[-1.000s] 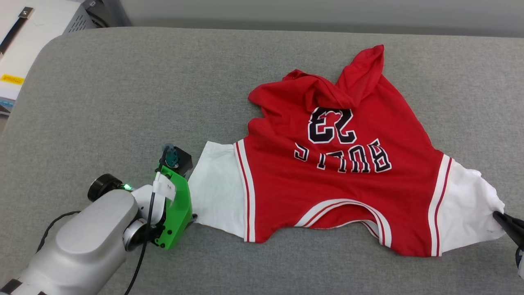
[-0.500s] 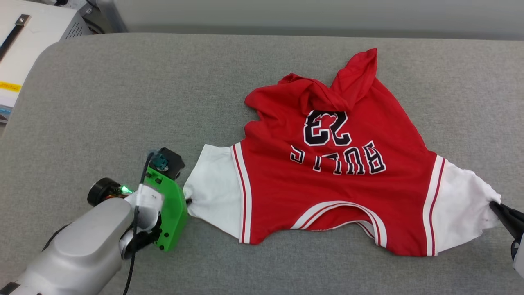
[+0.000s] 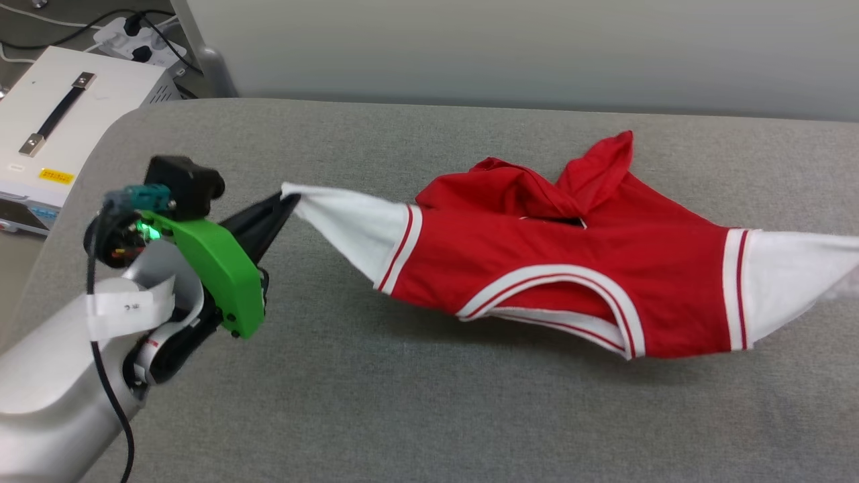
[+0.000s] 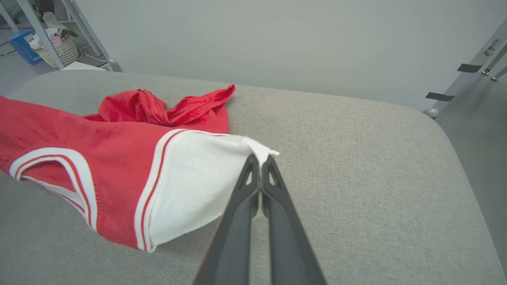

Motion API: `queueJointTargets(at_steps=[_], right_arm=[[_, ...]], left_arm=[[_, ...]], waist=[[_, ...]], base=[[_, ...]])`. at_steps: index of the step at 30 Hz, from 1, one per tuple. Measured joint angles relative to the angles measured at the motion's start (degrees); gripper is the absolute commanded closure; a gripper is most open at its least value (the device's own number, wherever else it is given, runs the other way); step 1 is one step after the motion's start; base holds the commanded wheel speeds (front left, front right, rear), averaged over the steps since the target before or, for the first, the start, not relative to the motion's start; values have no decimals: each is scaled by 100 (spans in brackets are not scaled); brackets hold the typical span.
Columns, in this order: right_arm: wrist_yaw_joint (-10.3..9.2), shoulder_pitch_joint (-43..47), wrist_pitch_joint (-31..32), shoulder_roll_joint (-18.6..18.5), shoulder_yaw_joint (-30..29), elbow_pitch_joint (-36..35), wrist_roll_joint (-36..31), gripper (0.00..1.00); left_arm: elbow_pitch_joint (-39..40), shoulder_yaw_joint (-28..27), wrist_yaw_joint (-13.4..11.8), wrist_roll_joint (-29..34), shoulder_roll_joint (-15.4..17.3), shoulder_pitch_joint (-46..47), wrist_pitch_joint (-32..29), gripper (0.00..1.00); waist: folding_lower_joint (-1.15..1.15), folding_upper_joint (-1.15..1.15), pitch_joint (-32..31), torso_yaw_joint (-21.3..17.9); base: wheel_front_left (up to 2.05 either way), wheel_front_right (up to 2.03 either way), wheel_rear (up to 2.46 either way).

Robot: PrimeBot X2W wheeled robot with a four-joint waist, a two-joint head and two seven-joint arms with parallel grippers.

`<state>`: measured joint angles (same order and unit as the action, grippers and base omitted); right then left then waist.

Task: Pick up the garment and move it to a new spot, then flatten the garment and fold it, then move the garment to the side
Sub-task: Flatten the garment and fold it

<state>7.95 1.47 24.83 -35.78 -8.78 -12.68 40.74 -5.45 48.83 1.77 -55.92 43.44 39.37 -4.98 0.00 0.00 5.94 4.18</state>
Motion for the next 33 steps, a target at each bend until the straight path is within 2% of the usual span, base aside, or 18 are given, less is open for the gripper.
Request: queueJointTargets(at_steps=[4, 8, 12, 15, 19, 23, 28, 33], right_arm=[[1, -394, -126, -179, -191, -200, -15, 100], [0, -875, -279, -430, -248, -250, -10, 100], [0, -1468, -397, -713, -165, -245, 54, 100], [0, -2018, -503, -960, -75, -181, 91, 100], [1, -2787, -568, -1213, 267, 79, 142, 100], [1, -3741, -643, -1250, 767, 503, 141, 100], [1, -5066, -762, -1181, 1419, 1133, 88, 100], [0, -6511, -1027, -898, 1960, 2052, -304, 100]], left_arm=[[704, -307, -258, 41, 174, 289, 55, 100], [1168, -541, -403, 87, 168, 703, 91, 100], [1265, -651, -411, 261, 79, 1238, 85, 100], [1211, -734, -341, 268, -197, 1689, 56, 100], [821, -832, -180, 257, -565, 2423, -27, 100], [216, -870, -22, 290, -947, 3170, -41, 100], [-708, -835, 147, 510, -1355, 4060, 29, 100], [-1718, -817, 276, 837, -1668, 4969, 253, 100]], waist=[[0, 0, -74, 21], [0, 0, -98, 24], [0, 0, -69, 13], [0, 0, -11, 2], [0, 0, 138, -12], [0, 0, 375, -36], [0, 0, 748, -67], [1, 0, 1187, -105]], base=[[0, 0, 0], [0, 0, 0], [0, 0, 0], [0, 0, 0], [0, 0, 0], [0, 0, 0], [0, 0, 0], [0, 0, 0]])
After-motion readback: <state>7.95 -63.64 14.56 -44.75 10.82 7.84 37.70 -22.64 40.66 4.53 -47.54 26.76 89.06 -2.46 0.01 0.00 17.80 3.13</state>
